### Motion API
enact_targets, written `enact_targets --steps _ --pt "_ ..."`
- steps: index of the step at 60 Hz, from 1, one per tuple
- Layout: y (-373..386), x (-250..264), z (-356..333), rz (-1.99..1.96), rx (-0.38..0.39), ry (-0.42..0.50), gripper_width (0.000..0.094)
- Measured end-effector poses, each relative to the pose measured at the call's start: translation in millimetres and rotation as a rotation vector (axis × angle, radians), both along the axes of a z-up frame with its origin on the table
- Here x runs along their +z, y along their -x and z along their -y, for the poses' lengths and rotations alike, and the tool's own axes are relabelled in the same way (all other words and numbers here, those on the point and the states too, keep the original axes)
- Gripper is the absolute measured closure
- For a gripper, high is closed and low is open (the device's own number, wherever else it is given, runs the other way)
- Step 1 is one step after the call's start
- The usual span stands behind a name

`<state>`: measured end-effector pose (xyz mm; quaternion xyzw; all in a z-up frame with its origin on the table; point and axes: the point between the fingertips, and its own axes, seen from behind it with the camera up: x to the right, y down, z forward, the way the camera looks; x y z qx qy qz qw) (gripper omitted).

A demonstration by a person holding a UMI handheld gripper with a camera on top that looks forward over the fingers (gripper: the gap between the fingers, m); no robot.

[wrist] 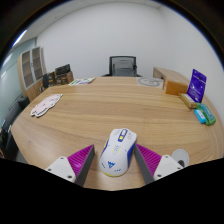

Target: Arrange mouse

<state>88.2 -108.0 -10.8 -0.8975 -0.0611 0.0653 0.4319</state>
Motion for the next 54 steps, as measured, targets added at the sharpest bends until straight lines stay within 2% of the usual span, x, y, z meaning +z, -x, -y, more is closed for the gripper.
enact_targets --steps 9,13,15,21,31,34,38,42,46,54 --pt "1 -2 -22 0.051 0.011 -0.015 0.0188" --pt "-2 -2 -27 0.054 -0.007 -0.027 0.0283" --pt "-2 -1 -29 0.052 -0.024 -0.038 0.0364" --pt "-3 -2 -30 0.052 -0.082 -0.065 0.0409" --pt "1 -1 -31 0.038 -0.219 0.025 0.0538" --pt "22 9 -35 0.044 -0.228 0.03 0.054" --pt "67 37 -48 0.035 -0.249 -0.006 0.054" --pt "121 60 -66 0.016 -0.294 -0.056 0.0541" --pt "192 74 -94 -0.041 -0.329 -0.054 0.054" --pt "311 61 -152 -0.04 -0.251 -0.04 0.0541"
